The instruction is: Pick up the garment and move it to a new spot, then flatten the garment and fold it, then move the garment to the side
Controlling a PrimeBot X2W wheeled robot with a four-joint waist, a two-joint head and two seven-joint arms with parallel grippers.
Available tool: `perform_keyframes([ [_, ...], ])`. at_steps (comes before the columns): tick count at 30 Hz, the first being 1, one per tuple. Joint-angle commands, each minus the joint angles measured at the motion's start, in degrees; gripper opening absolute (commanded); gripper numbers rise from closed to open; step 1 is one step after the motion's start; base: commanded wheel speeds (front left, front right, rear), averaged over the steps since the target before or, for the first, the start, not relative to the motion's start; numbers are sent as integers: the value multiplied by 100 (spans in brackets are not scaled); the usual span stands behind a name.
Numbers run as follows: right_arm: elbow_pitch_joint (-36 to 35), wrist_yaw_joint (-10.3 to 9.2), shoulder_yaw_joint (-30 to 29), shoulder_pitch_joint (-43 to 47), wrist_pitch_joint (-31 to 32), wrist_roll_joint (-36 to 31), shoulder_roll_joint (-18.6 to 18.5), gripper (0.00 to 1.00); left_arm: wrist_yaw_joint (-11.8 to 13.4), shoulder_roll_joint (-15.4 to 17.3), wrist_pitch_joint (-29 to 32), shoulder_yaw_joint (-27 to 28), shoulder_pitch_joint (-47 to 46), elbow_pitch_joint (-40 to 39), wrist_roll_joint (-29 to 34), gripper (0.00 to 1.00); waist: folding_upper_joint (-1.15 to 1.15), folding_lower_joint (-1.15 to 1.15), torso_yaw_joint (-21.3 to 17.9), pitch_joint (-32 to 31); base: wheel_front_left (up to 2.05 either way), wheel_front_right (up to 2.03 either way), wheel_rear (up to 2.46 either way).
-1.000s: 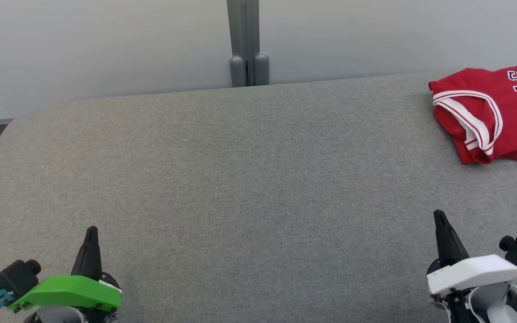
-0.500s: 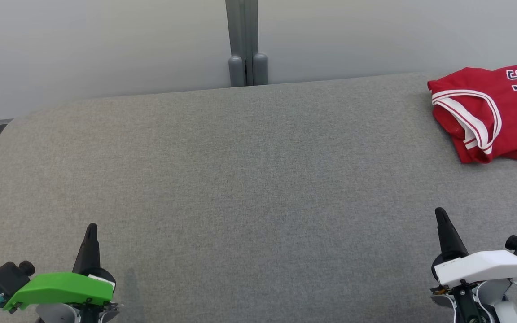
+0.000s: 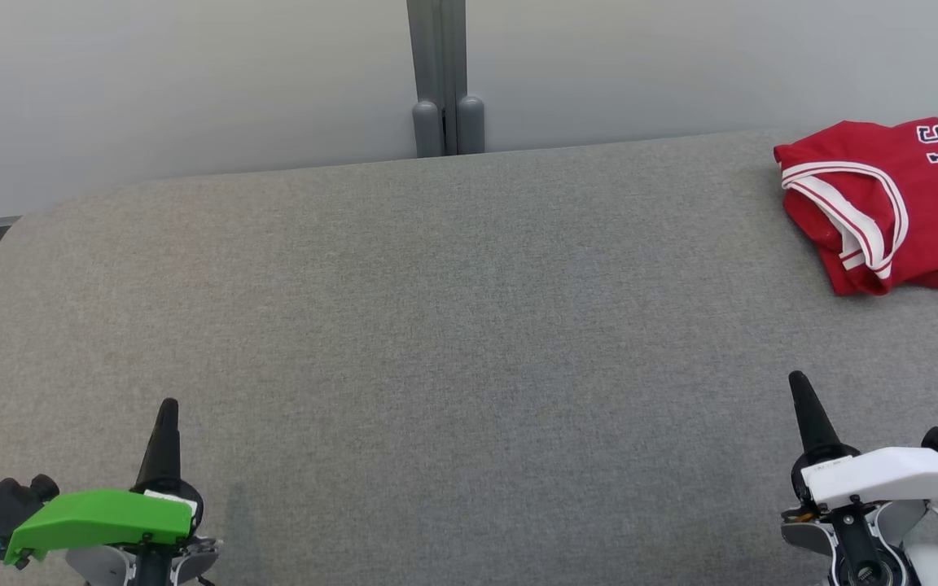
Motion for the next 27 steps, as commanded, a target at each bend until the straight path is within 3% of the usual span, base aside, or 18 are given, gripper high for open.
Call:
perform_keyframes([
  [1, -27, 3, -31, -121, 41, 156, -8, 0, -54, 7, 25, 52, -152, -28, -132, 0, 0, 0, -1, 0, 0, 0, 0],
  [27, 83, 3, -158, -254, 361, 1534, 25, 0, -238, -177, 291, 294, -258, 66, -1322, 0, 0, 0, -32, 9, 0, 0, 0],
])
